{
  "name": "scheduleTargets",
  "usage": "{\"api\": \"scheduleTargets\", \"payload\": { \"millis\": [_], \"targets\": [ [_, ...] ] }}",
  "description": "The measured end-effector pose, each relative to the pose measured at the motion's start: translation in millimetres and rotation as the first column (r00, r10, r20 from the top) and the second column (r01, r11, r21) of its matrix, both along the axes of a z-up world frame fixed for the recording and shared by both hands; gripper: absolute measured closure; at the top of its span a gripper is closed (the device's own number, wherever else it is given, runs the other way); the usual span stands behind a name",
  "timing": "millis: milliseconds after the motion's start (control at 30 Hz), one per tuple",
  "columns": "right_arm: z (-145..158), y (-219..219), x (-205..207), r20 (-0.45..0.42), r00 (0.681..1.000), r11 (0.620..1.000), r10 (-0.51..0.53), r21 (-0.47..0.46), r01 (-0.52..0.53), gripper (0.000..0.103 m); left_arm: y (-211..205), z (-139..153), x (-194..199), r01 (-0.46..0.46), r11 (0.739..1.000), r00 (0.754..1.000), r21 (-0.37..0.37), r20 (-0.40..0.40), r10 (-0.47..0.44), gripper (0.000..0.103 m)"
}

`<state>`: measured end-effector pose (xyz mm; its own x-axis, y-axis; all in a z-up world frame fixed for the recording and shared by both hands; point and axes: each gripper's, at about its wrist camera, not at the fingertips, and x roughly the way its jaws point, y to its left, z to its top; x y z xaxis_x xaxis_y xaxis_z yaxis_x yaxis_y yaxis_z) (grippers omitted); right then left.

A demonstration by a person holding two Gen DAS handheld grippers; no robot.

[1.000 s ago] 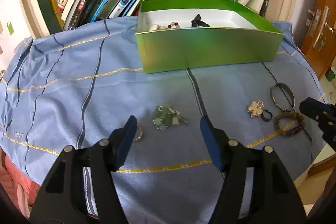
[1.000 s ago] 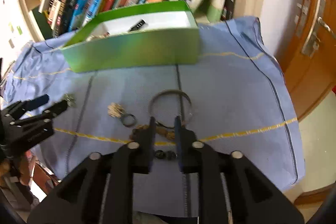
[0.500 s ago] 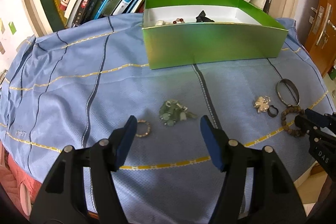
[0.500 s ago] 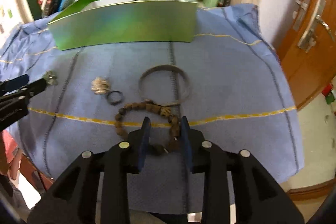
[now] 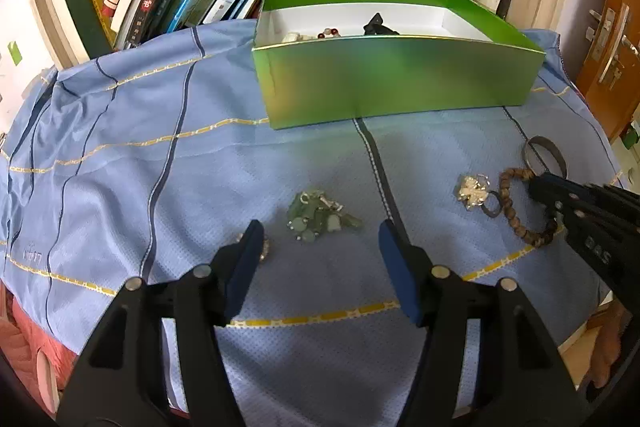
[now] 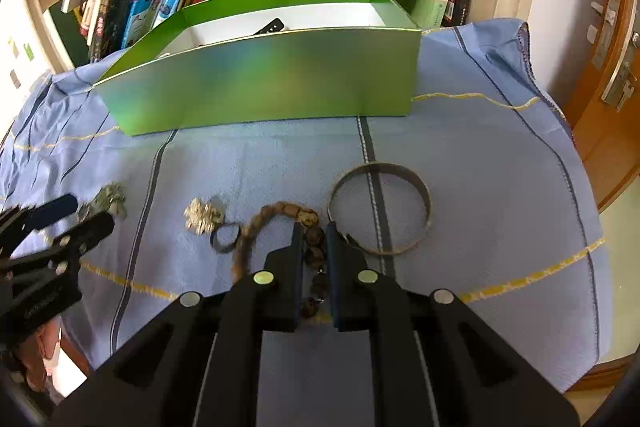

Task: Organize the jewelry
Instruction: 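Lower the right tool around the wooden bead bracelet while the left approaches the jade pendant, then close the left tool on the jade pendant while the right closes on the wooden bracelet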

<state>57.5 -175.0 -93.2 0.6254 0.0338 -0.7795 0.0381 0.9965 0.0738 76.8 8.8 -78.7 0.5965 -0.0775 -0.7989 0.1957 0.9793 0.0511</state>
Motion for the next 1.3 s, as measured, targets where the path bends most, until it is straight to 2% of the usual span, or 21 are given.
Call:
{"api": "scheduleTargets", "payload": {
  "millis": [100, 167, 233, 367, 467, 667, 1033, 1300],
  "targets": [
    [5, -1, -13, -0.004, 1.0, 1.0, 0.015, -0.026, -0.015, 0.088, 2, 0, 3, -0.006, 1.0, 1.0, -0.004, 0.0, 0.006, 0.043],
    [8, -2, -19, 0.003, 1.0, 0.999, 0.015, -0.034, -0.015, 0.067, 2, -1, 5, -0.009, 1.0, 1.0, -0.006, -0.002, 0.009, 0.043],
    [9, -3, -21, 0.012, 1.0, 0.999, 0.007, -0.031, -0.007, 0.061, 3, -2, 6, -0.01, 1.0, 1.0, -0.008, -0.006, 0.01, 0.043],
    [6, -1, -16, 0.002, 1.0, 0.999, -0.007, -0.052, 0.007, 0.061, 3, -6, 8, -0.013, 1.0, 1.0, -0.009, -0.016, 0.013, 0.045],
    [3, 3, -16, -0.002, 1.0, 0.998, 0.009, -0.058, -0.009, 0.061, 5, -10, 12, -0.021, 1.0, 0.999, -0.023, -0.035, 0.021, 0.06],
    [-4, 4, -12, -0.021, 1.0, 0.999, 0.009, -0.046, -0.01, 0.061, 3, -13, 14, -0.012, 0.999, 0.999, -0.032, -0.033, 0.011, 0.079],
    [-7, 7, -10, -0.021, 1.0, 0.999, -0.009, -0.053, 0.008, 0.063, -9, -6, -2, 0.044, 0.999, 0.998, -0.023, -0.031, -0.045, 0.079],
    [-7, 3, -8, -0.019, 0.999, 0.998, -0.038, -0.045, 0.037, 0.063, -5, -9, 4, 0.012, 0.999, 0.999, -0.036, -0.038, -0.013, 0.067]
  ]
}}
